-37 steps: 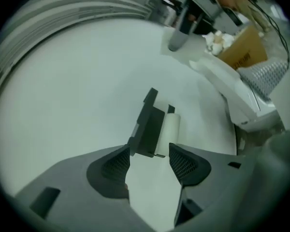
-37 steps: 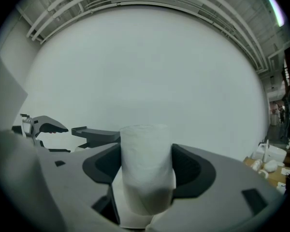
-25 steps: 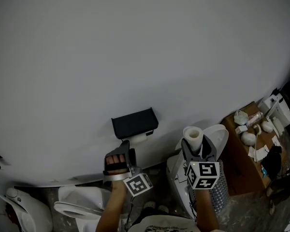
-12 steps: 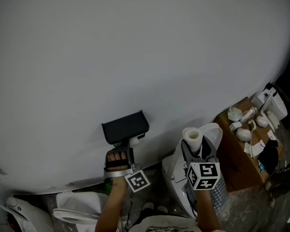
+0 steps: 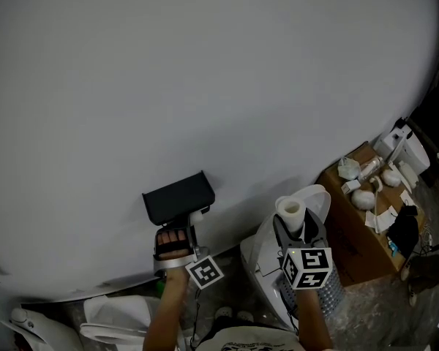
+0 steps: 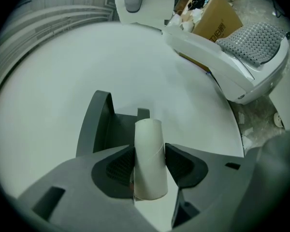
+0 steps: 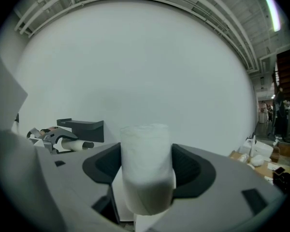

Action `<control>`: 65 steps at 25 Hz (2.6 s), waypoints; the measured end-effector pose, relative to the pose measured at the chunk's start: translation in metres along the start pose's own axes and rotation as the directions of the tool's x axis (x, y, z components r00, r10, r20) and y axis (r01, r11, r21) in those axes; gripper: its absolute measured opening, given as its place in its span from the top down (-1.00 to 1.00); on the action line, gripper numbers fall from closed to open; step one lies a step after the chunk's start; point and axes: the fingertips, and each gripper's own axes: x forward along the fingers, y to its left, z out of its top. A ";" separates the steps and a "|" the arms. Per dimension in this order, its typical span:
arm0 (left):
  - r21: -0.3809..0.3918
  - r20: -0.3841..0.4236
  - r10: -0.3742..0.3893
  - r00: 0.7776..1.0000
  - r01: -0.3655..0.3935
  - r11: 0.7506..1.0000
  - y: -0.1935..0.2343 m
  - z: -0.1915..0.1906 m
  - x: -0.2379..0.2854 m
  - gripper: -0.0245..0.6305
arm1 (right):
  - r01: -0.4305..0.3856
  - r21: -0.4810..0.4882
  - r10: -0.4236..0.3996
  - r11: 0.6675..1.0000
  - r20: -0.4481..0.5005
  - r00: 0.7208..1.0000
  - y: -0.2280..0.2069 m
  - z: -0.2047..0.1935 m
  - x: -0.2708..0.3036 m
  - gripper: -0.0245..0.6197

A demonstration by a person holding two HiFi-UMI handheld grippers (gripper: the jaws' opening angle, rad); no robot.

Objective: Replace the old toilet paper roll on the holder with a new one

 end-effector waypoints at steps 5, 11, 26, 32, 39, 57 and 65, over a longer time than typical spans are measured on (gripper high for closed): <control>-0.001 0.039 0.007 0.999 -0.007 1.000 0.002 0.022 0.006 0.32 | 0.025 0.002 -0.025 1.000 -0.006 1.000 -0.012 -0.004 -0.002 -0.03; -0.001 0.127 0.003 0.992 -0.002 1.000 0.005 0.068 0.011 0.32 | 0.066 0.011 -0.066 0.998 -0.018 0.998 -0.034 -0.009 -0.011 -0.02; -0.270 0.395 0.028 0.918 0.087 0.959 0.040 0.162 -0.020 0.32 | 0.165 0.014 -0.165 0.986 -0.016 0.986 -0.084 -0.009 -0.032 -0.02; -0.520 0.530 0.073 0.845 0.256 0.815 0.068 0.153 -0.050 0.32 | 0.126 0.010 -0.126 0.992 -0.006 0.992 -0.069 -0.007 -0.024 -0.02; -0.724 0.577 0.206 0.791 0.378 0.577 0.102 0.102 -0.088 0.32 | 0.041 -0.011 -0.041 0.999 0.004 0.999 -0.032 -0.002 -0.009 -0.02; -0.960 0.268 0.397 0.878 0.276 0.039 0.122 -0.088 -0.106 0.32 | -0.110 -0.042 0.111 0.993 0.010 0.994 0.053 0.002 0.022 -0.02; -0.979 0.189 0.399 0.897 0.205 0.001 0.122 -0.125 -0.107 0.32 | -0.148 -0.097 0.147 0.984 -0.013 0.989 0.072 0.000 0.032 -0.02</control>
